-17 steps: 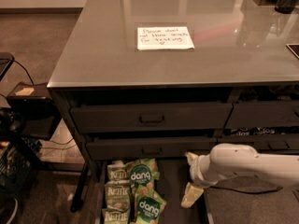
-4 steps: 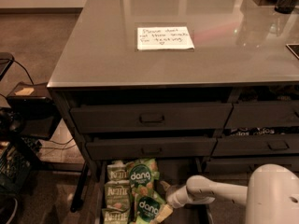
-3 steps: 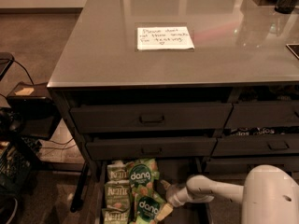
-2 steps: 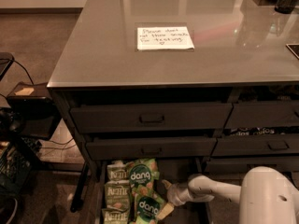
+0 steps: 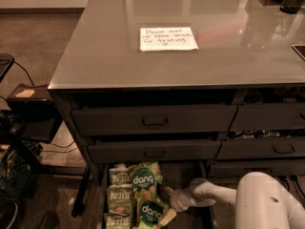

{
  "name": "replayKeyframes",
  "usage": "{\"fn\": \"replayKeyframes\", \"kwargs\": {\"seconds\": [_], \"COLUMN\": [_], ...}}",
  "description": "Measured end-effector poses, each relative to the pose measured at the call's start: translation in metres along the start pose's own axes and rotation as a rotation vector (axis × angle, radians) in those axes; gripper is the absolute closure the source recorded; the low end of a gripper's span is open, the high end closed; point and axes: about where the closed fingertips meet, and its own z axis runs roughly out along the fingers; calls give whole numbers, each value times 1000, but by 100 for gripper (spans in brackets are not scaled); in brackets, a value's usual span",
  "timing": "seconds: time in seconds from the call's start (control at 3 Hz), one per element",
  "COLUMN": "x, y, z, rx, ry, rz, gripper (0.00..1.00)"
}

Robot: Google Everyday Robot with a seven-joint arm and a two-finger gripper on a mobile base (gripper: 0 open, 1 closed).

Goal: Pick green rice chip bag from bottom drawer and place on counter

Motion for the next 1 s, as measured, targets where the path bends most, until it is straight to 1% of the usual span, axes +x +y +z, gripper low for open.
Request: {"fn": "replayKeyframes", "kwargs": {"seconds": [0.67, 1.0], "x": [7, 5], "y": [13, 27], "z": [25, 27], "rx": [-81, -111], "ry": [-2, -26], "rz": [18, 20], "gripper": [0, 19]}}
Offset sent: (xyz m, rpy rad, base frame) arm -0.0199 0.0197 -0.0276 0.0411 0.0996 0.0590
